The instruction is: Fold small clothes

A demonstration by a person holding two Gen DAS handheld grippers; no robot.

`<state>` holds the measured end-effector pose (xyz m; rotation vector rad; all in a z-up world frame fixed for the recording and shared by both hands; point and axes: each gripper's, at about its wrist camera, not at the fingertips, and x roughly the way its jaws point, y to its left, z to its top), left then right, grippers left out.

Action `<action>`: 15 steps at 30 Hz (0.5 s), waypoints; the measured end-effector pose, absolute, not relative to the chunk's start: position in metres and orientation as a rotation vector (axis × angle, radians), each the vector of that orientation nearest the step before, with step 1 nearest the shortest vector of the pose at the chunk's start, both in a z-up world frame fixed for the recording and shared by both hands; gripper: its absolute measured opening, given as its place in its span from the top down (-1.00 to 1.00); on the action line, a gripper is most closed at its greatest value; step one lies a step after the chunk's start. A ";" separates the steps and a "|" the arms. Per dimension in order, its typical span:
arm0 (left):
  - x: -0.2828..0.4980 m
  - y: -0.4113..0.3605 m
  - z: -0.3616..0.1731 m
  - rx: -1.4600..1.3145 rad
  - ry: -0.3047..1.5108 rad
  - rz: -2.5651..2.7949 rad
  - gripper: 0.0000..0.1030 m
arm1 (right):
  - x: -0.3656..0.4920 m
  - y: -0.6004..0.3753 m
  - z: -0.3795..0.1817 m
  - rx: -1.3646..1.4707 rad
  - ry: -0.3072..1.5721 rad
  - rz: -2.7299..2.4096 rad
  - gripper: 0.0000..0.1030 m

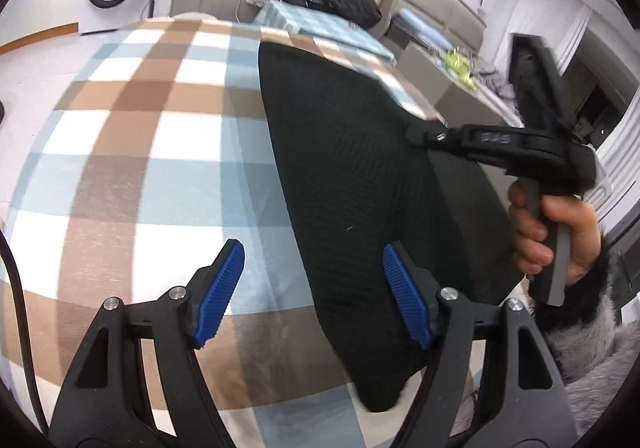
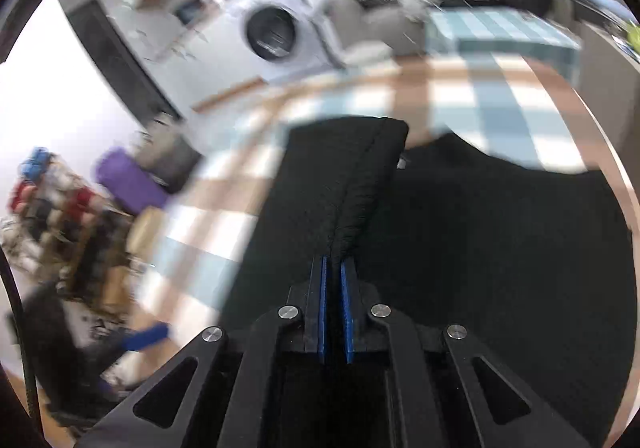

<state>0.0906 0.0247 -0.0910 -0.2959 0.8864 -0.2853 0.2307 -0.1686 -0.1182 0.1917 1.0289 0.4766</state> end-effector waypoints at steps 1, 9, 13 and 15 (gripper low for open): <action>0.094 0.020 -0.096 -0.281 0.908 -0.283 -0.35 | 0.236 -0.171 -0.131 0.199 1.057 0.462 0.87; 0.099 0.014 -0.108 -0.274 0.937 -0.234 -0.36 | 0.203 -0.187 -0.161 0.423 1.119 0.638 0.40; 0.098 0.015 -0.108 -0.261 0.937 -0.228 -0.36 | 0.167 -0.185 -0.168 0.434 1.164 0.749 0.32; 0.098 0.014 -0.107 -0.249 0.938 -0.227 -0.36 | 0.153 -0.186 -0.168 0.422 1.173 0.769 0.32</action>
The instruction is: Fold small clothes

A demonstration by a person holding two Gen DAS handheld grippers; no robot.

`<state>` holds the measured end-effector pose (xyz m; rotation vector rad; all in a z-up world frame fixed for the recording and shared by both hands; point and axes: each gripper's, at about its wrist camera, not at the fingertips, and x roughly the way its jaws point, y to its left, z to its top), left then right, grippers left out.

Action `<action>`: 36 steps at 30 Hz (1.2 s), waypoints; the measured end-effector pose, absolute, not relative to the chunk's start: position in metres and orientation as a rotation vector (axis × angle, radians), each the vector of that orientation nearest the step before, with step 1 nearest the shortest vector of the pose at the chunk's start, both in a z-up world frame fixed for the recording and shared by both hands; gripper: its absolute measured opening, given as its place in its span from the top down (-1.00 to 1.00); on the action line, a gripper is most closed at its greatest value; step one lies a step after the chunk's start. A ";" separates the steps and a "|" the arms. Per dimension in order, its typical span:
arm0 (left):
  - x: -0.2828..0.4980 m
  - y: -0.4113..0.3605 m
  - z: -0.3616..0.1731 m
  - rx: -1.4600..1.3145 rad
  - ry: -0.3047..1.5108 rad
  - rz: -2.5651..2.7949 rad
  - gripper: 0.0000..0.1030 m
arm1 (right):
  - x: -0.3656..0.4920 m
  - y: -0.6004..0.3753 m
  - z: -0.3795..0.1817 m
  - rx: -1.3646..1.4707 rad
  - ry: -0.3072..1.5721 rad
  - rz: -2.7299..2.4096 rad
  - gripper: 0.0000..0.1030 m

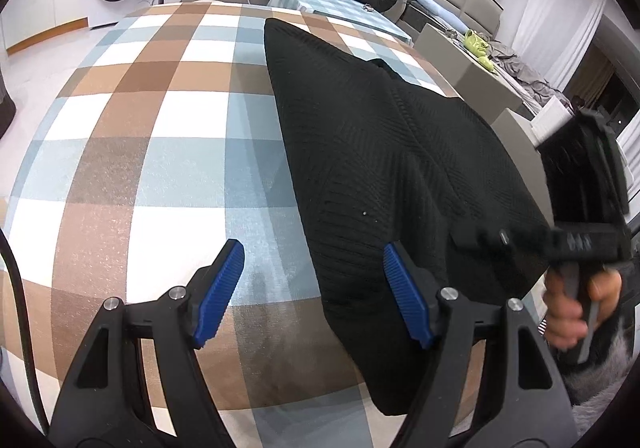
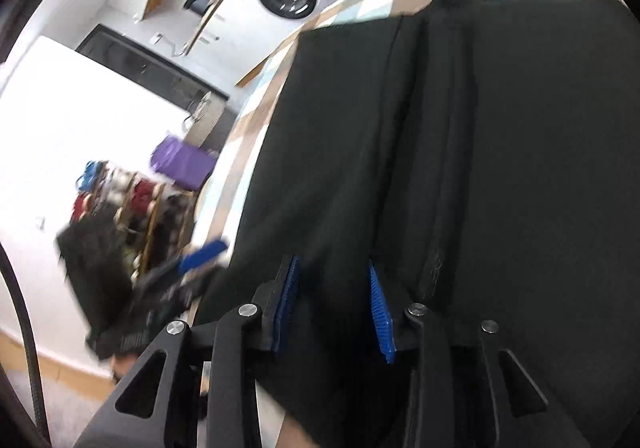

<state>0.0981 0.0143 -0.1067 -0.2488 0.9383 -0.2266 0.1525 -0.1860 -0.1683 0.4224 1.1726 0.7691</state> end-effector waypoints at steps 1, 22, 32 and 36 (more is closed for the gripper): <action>0.098 0.014 -0.106 -0.241 0.938 -0.224 -0.36 | 0.146 -0.186 -0.167 0.402 1.164 0.776 0.32; 0.066 -0.005 -0.100 -0.185 0.955 -0.347 -0.36 | 0.108 -0.196 -0.173 0.320 1.127 0.816 0.43; 0.054 0.016 -0.120 -0.197 1.025 -0.301 -0.38 | 0.119 -0.179 -0.166 0.257 1.129 0.818 0.85; 0.049 0.020 -0.122 -0.180 1.038 -0.291 -0.38 | 0.121 -0.177 -0.184 0.240 1.182 0.802 0.85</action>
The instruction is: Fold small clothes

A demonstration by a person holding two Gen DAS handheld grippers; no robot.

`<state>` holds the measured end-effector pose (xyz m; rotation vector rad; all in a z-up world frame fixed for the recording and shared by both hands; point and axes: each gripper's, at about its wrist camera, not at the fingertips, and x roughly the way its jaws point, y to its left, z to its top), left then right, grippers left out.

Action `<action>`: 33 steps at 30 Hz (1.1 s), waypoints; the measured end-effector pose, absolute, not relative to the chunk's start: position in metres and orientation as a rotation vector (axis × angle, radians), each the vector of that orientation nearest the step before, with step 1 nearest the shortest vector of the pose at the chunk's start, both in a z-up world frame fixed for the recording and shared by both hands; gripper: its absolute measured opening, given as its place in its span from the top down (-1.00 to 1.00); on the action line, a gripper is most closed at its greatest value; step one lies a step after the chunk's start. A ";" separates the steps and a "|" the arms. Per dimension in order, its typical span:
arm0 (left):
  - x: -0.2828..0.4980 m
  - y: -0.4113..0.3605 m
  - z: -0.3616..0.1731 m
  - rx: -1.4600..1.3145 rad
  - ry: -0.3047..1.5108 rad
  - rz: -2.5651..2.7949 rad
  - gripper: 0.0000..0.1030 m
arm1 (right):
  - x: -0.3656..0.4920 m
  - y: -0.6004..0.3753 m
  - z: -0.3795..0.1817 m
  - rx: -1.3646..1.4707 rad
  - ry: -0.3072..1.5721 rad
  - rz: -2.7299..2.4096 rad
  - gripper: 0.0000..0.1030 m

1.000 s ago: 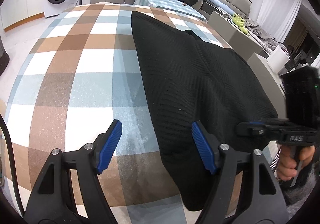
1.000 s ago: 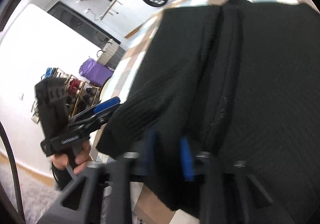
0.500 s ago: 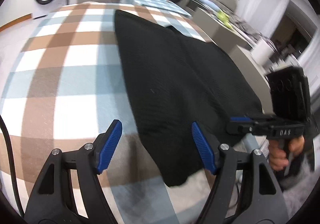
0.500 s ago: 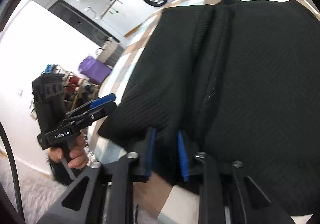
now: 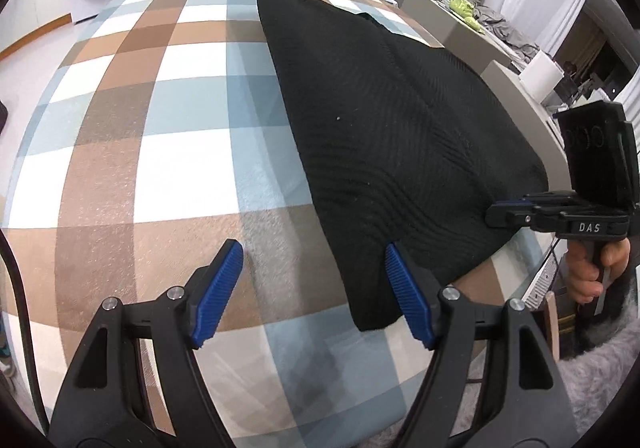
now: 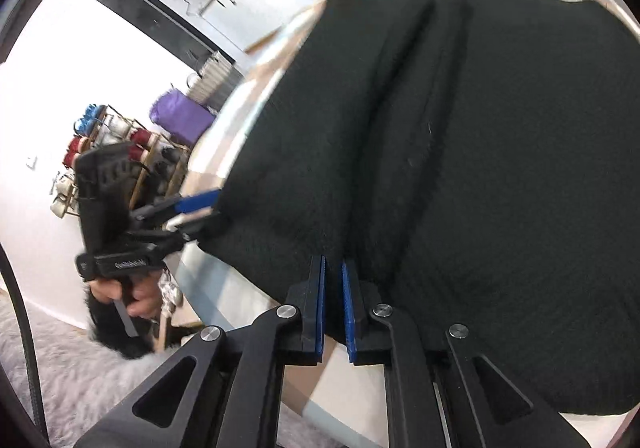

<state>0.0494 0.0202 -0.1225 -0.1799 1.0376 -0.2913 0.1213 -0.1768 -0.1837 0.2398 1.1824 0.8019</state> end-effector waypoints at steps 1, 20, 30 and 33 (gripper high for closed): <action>0.048 0.020 -0.122 -0.171 1.038 -0.292 -0.38 | 0.121 -0.171 -0.184 0.218 1.188 0.801 0.85; 0.095 0.027 -0.104 -0.316 0.933 -0.224 -0.38 | 0.233 -0.143 -0.186 0.339 1.037 0.605 0.09; 0.103 0.025 -0.100 -0.314 0.920 -0.239 -0.38 | 0.253 -0.121 -0.151 0.226 0.913 0.578 0.86; 0.102 0.026 -0.093 -0.314 0.900 -0.255 -0.38 | 0.243 -0.135 -0.123 0.178 0.870 0.536 0.87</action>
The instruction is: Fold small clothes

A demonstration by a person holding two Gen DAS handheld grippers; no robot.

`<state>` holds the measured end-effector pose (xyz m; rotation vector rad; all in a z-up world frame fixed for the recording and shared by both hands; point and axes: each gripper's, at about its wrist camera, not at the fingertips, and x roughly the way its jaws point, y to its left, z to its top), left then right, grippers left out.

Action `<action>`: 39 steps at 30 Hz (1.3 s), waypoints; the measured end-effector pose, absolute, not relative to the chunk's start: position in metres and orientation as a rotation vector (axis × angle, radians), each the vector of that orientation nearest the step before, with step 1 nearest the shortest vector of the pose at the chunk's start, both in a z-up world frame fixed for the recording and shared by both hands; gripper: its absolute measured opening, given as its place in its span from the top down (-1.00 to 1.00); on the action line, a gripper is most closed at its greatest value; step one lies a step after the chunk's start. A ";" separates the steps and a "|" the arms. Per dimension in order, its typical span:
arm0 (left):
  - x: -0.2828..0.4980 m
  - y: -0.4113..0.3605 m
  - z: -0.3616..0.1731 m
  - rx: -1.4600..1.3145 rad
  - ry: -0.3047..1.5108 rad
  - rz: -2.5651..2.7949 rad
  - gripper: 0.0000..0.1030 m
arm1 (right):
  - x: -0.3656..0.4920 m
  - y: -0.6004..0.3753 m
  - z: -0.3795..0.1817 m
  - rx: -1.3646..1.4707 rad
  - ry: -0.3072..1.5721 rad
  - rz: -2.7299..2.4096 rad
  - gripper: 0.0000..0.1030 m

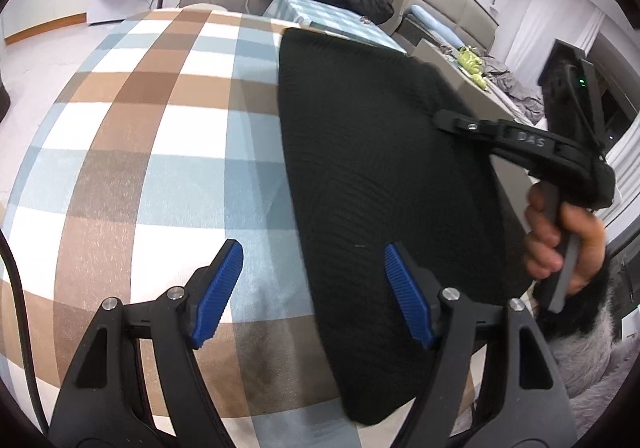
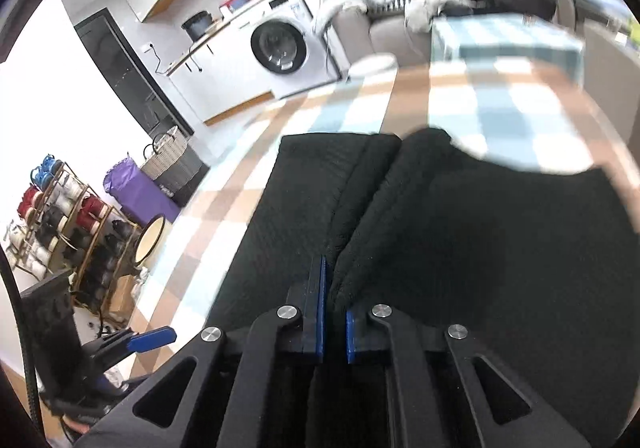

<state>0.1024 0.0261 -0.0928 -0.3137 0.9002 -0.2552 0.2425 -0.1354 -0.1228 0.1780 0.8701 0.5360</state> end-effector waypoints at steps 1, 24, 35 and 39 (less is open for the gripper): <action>0.103 0.026 -0.092 -0.310 0.895 -0.260 -0.38 | 0.243 -0.141 -0.122 0.149 0.879 0.509 0.87; 0.113 -0.020 -0.120 -0.205 0.974 -0.296 -0.38 | 0.145 -0.185 -0.179 0.295 0.991 0.603 0.34; 0.114 -0.028 -0.118 -0.168 0.973 -0.300 -0.38 | 0.154 -0.201 -0.175 0.333 1.006 0.559 0.09; 0.115 -0.027 -0.118 -0.173 0.973 -0.298 -0.38 | 0.187 -0.195 -0.175 0.345 0.997 0.553 0.01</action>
